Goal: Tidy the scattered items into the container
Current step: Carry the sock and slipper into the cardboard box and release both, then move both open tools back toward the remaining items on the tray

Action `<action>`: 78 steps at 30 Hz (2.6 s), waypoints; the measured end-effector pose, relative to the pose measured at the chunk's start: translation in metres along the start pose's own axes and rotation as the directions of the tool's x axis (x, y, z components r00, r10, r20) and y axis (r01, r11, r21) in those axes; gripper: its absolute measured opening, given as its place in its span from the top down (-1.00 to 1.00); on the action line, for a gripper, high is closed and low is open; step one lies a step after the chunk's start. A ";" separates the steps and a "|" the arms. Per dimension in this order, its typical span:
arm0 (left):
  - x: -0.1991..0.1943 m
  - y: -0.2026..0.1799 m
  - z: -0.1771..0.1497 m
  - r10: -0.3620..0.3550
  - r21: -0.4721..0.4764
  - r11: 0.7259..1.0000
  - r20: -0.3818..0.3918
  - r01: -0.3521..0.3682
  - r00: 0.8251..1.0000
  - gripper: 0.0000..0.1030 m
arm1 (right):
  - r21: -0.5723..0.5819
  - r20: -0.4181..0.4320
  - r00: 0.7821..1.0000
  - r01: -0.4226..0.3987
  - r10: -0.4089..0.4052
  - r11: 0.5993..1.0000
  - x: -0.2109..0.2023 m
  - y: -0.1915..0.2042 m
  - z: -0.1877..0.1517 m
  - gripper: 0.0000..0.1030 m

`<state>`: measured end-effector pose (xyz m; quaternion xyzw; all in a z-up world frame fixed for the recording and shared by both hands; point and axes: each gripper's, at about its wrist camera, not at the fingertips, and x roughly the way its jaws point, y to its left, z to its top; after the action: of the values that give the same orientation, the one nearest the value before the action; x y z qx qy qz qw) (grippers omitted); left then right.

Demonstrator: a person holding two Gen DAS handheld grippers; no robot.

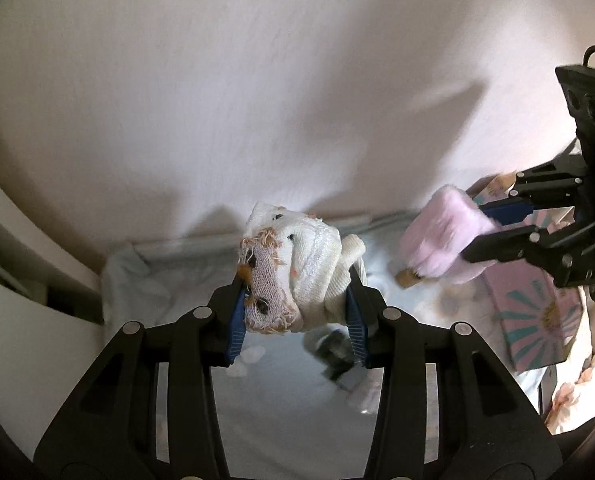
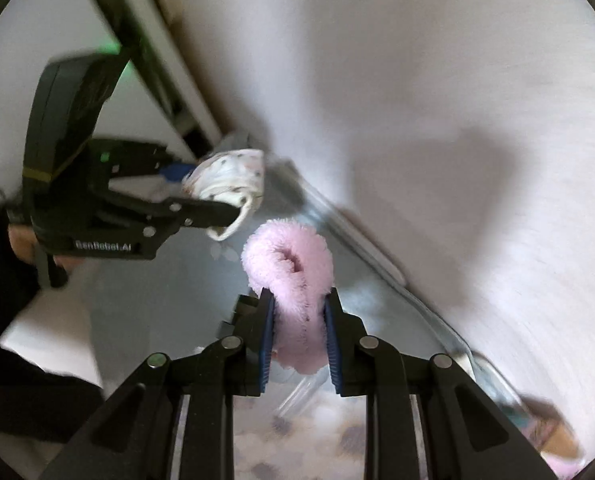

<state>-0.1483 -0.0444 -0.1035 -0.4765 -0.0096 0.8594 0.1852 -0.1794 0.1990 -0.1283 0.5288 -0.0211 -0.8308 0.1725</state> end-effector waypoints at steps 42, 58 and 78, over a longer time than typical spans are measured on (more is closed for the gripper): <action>0.073 -0.394 -0.045 -0.179 0.368 0.899 -0.187 0.237 0.966 0.26 | 0.303 0.012 0.987 0.152 -0.163 0.941 -0.186 -0.148 -0.276 0.58; 0.028 -0.366 -0.058 -0.132 0.307 0.939 -0.090 0.153 0.987 -0.99 | 0.277 0.073 0.978 0.169 -0.197 0.946 -0.203 -0.135 -0.258 -0.21; -0.057 -0.254 -0.090 0.088 0.168 0.980 0.092 -0.103 0.992 -0.99 | 0.034 0.204 0.967 0.148 -0.152 0.988 -0.208 -0.061 -0.186 -0.21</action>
<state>0.0311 0.1590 -0.0570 -0.4222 0.0798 0.8842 0.1835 0.0487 0.3483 -0.0418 0.4414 -0.0065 -0.8916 0.1010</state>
